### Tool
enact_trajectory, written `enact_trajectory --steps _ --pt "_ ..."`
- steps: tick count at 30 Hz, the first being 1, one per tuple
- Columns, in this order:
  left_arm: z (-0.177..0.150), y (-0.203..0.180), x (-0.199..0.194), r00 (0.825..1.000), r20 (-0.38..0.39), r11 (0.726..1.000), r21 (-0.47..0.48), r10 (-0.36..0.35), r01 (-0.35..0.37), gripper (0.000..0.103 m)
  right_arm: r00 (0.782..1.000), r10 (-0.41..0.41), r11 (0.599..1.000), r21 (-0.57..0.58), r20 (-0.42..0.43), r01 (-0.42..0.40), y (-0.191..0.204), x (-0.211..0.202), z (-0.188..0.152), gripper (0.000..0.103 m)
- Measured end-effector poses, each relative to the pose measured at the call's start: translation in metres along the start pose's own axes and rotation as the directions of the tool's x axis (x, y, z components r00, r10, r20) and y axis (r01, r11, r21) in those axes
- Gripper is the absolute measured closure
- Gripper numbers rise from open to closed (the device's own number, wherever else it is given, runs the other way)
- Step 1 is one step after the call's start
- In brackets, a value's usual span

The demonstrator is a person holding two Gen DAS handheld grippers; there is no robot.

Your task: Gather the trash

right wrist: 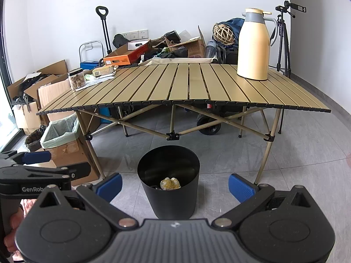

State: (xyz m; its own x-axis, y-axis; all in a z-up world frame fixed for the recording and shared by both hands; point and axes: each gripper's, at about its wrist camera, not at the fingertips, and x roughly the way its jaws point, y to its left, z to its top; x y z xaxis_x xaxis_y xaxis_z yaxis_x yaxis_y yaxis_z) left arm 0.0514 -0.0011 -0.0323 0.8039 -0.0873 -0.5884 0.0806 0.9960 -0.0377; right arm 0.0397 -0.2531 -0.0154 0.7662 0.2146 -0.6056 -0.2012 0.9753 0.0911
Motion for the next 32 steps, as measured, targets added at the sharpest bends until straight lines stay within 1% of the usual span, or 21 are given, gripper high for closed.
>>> enact_trajectory --steps 26,32 --pt "0.0018 -0.0053 -0.0001 1.0 0.0 1.0 -0.001 0.0 0.0 0.0 1.0 -0.007 1.0 0.002 -0.01 0.007 -0.0021 0.0018 -0.0017 0.0" --pt "0.0034 -0.0067 0.0001 1.0 0.003 1.0 0.001 -0.014 0.014 0.0 1.0 -0.007 1.0 0.003 -0.015 0.007 -0.0036 0.0046 -0.0031 0.0"
